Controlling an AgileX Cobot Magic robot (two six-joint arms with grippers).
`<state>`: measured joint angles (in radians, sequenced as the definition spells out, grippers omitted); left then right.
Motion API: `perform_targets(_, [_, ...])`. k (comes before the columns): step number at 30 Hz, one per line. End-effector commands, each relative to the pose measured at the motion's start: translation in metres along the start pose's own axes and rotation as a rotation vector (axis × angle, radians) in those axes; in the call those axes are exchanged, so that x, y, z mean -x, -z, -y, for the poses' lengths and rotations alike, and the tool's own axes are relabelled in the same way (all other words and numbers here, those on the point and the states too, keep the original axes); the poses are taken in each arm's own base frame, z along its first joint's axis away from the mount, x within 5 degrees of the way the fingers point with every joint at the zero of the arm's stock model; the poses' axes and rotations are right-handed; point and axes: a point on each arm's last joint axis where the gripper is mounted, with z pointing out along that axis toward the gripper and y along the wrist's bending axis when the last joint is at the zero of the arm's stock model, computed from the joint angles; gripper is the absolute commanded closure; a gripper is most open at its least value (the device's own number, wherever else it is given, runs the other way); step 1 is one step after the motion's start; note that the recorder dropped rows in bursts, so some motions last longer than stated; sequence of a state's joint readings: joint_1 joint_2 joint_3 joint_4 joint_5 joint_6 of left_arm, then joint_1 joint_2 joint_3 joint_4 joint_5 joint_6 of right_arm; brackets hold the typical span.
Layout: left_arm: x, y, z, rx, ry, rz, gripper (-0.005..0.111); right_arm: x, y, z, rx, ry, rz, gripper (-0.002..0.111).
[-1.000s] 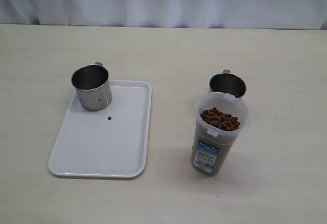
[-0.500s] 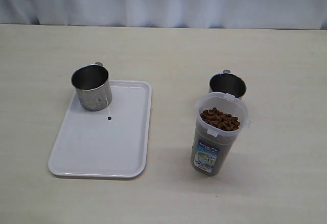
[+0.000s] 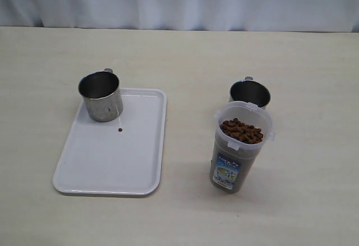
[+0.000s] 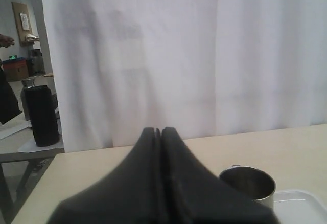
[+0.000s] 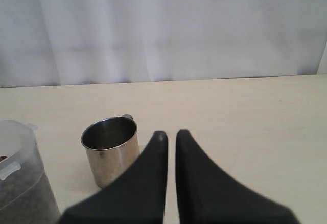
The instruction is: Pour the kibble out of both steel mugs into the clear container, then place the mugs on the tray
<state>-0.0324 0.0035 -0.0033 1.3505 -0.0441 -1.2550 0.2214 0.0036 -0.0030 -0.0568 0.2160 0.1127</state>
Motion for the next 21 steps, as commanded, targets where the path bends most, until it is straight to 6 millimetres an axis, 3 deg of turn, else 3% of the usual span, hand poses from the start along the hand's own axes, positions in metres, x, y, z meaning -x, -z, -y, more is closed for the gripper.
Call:
perform_targets(1, [0.000,0.000,0.002,-0.016,0.056,0.009,0.107,-0.001,0.000,0.000,0.003,0.010,0.002,0.104])
perform_targets(8, [-0.004,0.000,-0.005,0.065,0.166,-0.031,0.107,-0.001,0.000,0.000,0.003,0.010,0.002,0.104])
perform_targets(14, [-0.013,0.001,-0.004,0.047,0.039,-0.131,0.107,-0.001,0.000,0.000,0.003,0.010,0.002,0.104])
perform_targets(21, [-0.017,0.002,-0.001,0.019,0.015,-0.173,0.107,-0.001,0.000,0.000,0.003,0.010,0.002,0.104])
